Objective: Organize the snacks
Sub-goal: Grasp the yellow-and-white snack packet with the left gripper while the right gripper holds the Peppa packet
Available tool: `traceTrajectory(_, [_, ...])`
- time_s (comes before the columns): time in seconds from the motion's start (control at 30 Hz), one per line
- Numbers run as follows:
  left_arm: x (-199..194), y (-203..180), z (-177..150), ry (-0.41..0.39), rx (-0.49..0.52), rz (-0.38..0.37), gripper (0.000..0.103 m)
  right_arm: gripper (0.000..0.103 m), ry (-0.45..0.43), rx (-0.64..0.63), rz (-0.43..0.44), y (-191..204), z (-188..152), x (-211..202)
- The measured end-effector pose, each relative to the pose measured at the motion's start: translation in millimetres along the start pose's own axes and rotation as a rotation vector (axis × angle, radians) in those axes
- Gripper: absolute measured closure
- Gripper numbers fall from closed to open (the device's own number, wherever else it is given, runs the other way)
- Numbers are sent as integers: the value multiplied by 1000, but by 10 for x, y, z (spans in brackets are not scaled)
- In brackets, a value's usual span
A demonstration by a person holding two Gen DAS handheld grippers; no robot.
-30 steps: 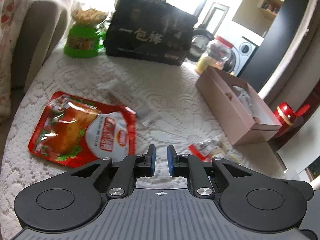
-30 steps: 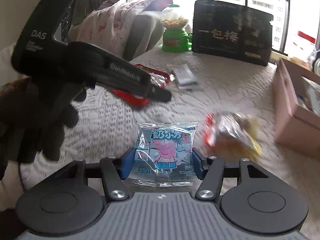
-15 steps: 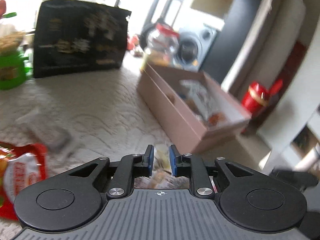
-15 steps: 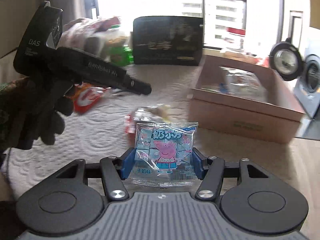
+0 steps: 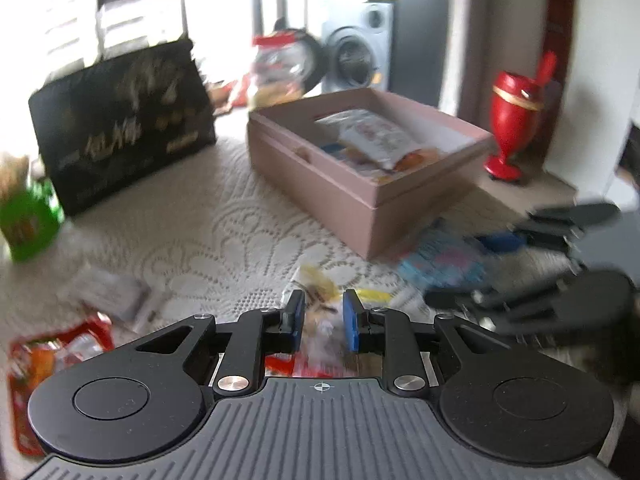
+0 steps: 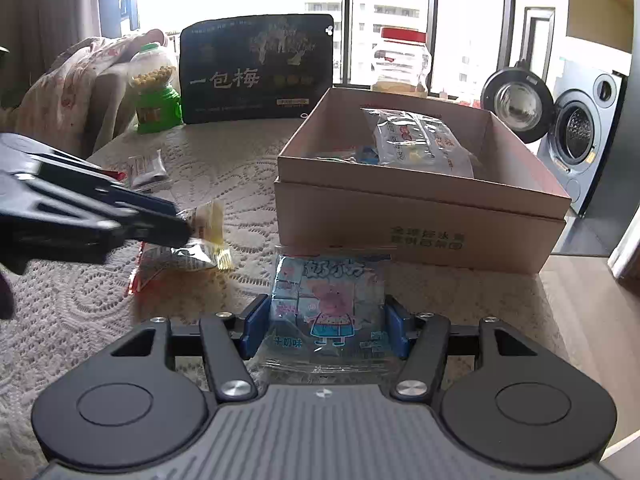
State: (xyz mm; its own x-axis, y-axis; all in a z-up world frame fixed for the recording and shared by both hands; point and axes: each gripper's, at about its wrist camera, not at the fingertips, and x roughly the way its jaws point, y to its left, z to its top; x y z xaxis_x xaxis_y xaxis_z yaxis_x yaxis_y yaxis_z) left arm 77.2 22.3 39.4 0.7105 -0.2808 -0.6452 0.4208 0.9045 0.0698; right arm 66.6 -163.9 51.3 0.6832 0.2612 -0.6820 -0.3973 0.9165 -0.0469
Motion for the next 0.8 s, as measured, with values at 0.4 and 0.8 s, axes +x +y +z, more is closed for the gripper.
traceTrajectory(0.4, [115, -397, -123, 104, 238, -74, 17, 42, -20, 51, 33, -72, -38, -12])
traceTrajectory(0.8, [385, 92, -11, 78, 47, 37, 22, 39, -20, 61, 43, -86, -42, -7])
